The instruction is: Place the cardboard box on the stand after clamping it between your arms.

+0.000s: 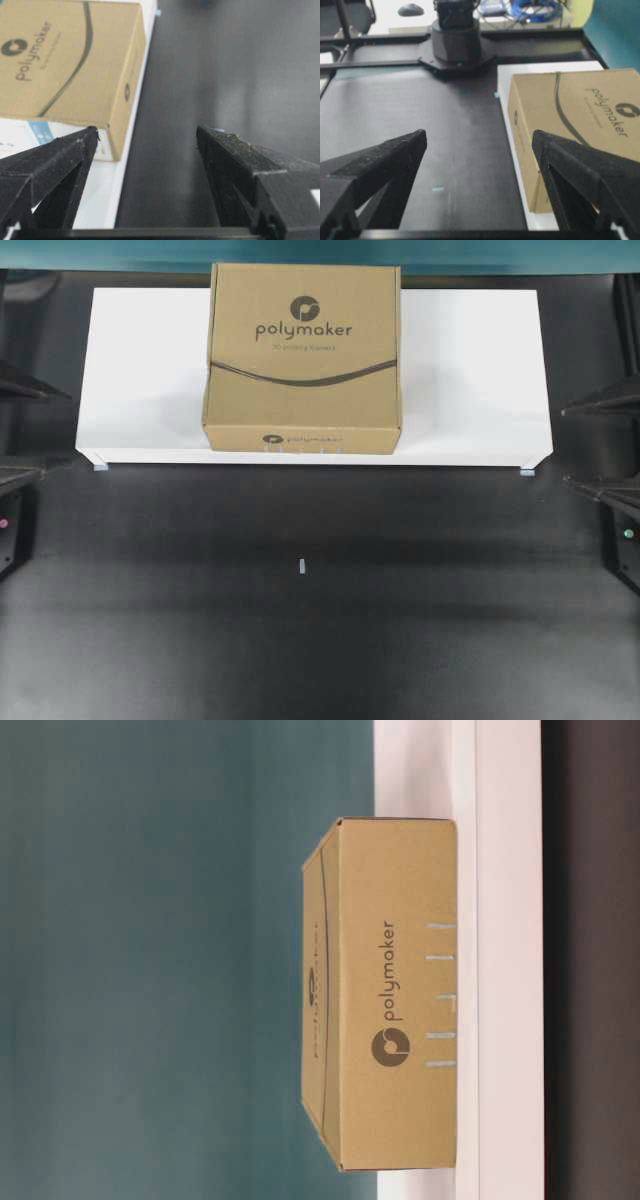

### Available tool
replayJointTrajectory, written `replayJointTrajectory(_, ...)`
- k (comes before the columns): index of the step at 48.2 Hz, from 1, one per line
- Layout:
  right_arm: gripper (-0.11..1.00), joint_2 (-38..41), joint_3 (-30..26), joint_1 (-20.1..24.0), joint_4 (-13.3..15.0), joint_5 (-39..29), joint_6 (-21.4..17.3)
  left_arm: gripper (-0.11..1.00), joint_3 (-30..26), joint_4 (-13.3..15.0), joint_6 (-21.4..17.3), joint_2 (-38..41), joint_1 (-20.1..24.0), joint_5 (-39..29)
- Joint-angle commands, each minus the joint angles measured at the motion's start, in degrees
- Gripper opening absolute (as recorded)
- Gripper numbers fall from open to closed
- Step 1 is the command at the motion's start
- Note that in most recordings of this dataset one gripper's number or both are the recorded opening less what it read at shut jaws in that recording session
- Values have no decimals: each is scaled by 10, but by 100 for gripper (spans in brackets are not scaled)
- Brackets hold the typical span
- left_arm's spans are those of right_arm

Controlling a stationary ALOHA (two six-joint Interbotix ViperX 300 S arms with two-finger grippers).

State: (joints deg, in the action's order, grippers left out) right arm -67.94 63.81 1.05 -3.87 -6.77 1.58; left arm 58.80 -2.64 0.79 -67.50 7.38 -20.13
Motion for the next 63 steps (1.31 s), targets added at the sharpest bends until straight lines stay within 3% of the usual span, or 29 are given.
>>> replayJointTrajectory(1, 82, 3, 0, 2, 0, 3, -4, 77, -6, 0, 1, 3, -1, 6)
replayJointTrajectory(63, 82, -11, 16, -4, 2, 3, -4, 77, 7, 0, 2, 2, -1, 5)
